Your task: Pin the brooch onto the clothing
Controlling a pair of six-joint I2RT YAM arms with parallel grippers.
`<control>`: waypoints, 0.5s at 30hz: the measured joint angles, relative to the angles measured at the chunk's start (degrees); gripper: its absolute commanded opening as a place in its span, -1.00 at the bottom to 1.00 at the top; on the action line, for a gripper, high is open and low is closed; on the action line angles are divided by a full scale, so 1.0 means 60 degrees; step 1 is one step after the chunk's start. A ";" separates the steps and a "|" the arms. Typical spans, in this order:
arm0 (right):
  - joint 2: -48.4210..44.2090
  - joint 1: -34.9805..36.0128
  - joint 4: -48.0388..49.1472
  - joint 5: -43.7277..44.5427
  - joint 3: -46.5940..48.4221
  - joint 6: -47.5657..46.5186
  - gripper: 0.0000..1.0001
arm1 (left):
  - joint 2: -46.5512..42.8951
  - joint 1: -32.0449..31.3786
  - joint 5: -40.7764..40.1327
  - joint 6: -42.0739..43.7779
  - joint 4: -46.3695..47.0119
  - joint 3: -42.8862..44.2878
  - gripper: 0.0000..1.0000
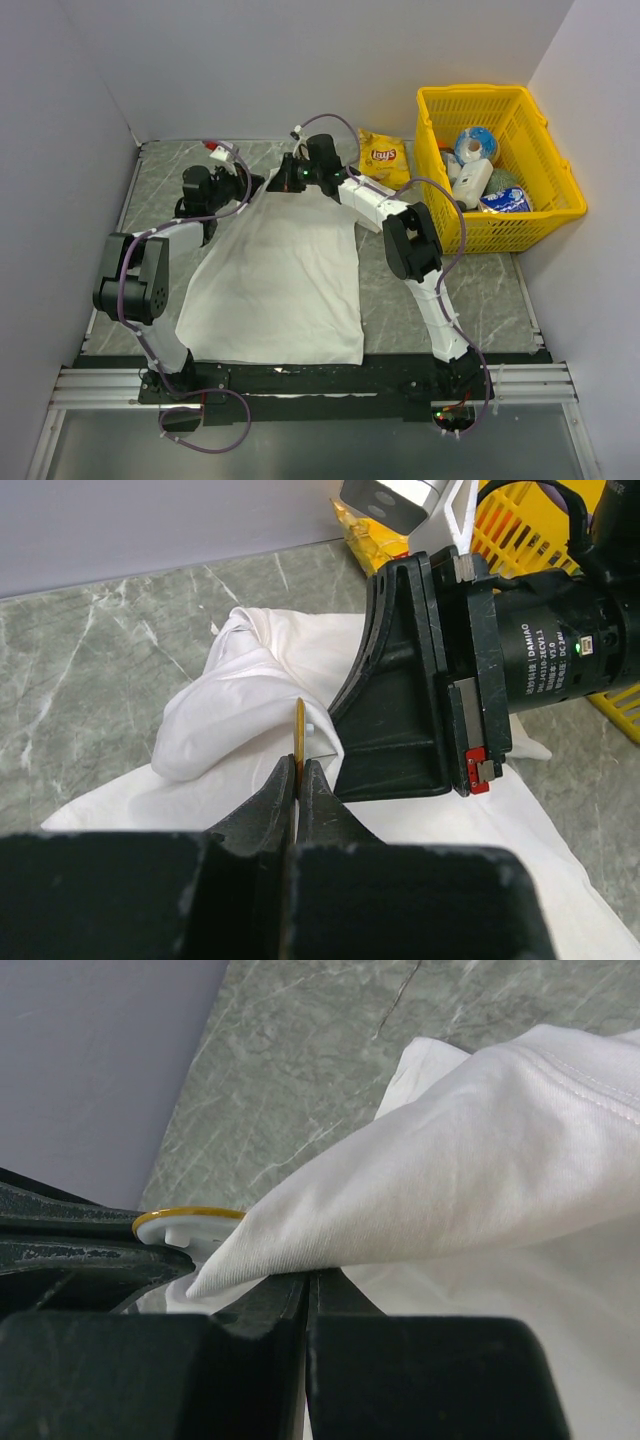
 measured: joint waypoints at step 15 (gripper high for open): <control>0.0066 0.0000 -0.0259 -0.0080 0.0244 -0.0015 -0.86 | 0.0000 0.0135 0.0525 -0.0583 0.0240 -0.0033 -0.98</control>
